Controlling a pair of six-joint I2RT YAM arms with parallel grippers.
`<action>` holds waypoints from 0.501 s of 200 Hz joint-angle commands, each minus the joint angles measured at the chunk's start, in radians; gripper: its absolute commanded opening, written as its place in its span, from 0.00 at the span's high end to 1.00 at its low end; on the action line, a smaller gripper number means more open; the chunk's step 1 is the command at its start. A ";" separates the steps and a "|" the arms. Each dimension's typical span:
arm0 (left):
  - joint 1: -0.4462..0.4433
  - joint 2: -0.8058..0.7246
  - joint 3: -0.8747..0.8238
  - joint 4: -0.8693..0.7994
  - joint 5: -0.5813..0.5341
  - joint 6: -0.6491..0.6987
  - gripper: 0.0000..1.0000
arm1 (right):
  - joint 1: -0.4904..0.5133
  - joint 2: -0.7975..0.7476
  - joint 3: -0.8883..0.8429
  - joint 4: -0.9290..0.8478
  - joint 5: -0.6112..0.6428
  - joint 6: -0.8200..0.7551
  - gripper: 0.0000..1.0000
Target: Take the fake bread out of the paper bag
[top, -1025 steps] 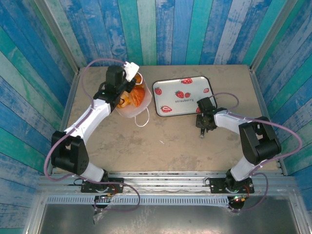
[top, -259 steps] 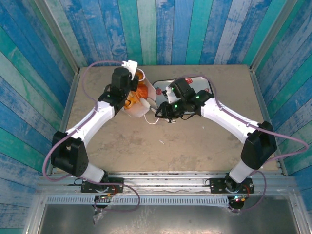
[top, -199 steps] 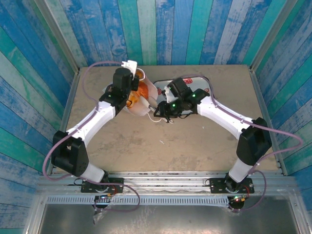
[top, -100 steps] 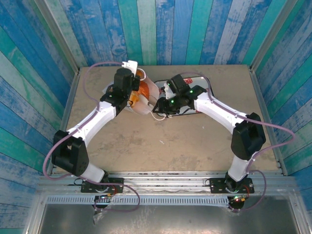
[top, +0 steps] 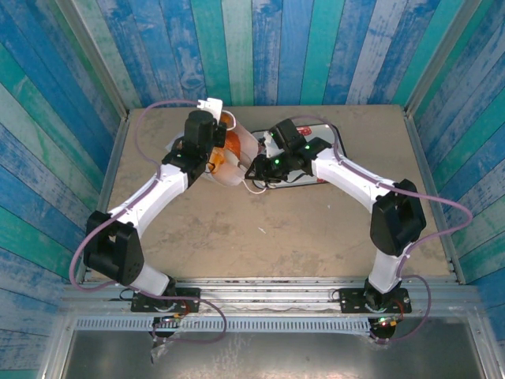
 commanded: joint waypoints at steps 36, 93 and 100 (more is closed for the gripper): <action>-0.007 0.009 0.031 0.036 -0.053 -0.073 1.00 | -0.004 -0.019 0.002 0.053 -0.004 -0.013 0.75; -0.007 0.073 0.117 -0.043 -0.085 -0.121 1.00 | 0.035 -0.069 0.010 -0.003 0.034 -0.057 0.82; -0.007 0.082 0.129 -0.054 -0.095 -0.127 1.00 | 0.041 -0.077 0.010 -0.014 0.042 -0.061 0.82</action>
